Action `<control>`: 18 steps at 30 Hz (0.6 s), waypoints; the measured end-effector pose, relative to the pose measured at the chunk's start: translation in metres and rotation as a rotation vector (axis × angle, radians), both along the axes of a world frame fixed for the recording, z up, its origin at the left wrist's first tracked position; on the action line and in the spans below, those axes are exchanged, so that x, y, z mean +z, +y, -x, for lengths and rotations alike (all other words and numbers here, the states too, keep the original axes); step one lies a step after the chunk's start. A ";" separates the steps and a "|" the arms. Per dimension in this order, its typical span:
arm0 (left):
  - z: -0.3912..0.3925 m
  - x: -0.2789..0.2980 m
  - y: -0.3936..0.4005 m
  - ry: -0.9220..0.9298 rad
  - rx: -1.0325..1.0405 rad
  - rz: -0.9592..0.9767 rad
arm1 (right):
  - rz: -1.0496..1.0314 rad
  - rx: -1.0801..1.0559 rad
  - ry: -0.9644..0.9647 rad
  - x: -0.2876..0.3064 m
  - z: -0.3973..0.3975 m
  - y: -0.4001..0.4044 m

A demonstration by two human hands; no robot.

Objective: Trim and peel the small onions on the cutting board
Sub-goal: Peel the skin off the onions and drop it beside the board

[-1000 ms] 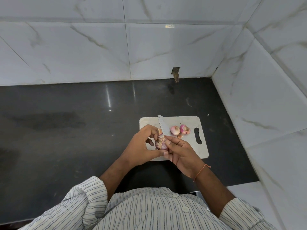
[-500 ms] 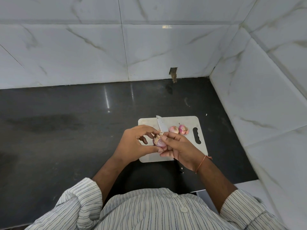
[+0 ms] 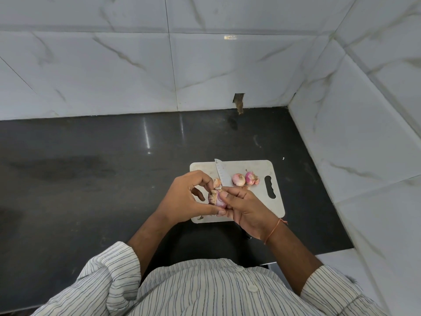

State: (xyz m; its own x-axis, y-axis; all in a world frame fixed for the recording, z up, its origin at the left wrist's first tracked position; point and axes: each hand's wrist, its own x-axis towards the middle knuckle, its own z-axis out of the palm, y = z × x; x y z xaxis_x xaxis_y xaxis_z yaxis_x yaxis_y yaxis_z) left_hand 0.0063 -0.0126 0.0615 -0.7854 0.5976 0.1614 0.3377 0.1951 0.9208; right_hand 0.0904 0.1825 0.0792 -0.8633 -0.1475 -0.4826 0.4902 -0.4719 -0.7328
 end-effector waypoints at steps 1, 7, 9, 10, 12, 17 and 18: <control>0.001 -0.001 -0.001 -0.002 -0.013 0.010 | 0.012 -0.001 -0.009 0.000 -0.001 -0.001; 0.008 -0.002 -0.001 0.030 -0.117 0.080 | 0.089 -0.018 -0.031 -0.003 -0.009 -0.010; 0.009 -0.003 0.000 0.047 -0.121 0.087 | 0.093 -0.014 -0.030 -0.005 -0.011 -0.012; 0.008 -0.005 0.000 0.054 -0.121 0.090 | 0.091 -0.010 -0.032 -0.006 -0.012 -0.013; 0.007 -0.008 0.000 0.068 -0.111 0.067 | 0.106 -0.013 -0.021 -0.009 -0.014 -0.012; -0.002 -0.012 0.001 0.046 -0.011 -0.018 | 0.151 -0.083 -0.024 -0.006 -0.009 -0.008; -0.003 -0.011 0.001 0.049 0.011 -0.024 | 0.156 -0.100 -0.029 -0.006 -0.008 -0.008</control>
State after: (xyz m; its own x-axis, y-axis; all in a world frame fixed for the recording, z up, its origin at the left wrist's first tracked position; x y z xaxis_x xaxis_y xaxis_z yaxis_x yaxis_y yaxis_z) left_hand 0.0089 -0.0113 0.0507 -0.7824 0.5849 0.2141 0.3808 0.1773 0.9075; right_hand 0.0980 0.1745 0.0732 -0.8637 -0.1361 -0.4853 0.4546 -0.6261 -0.6335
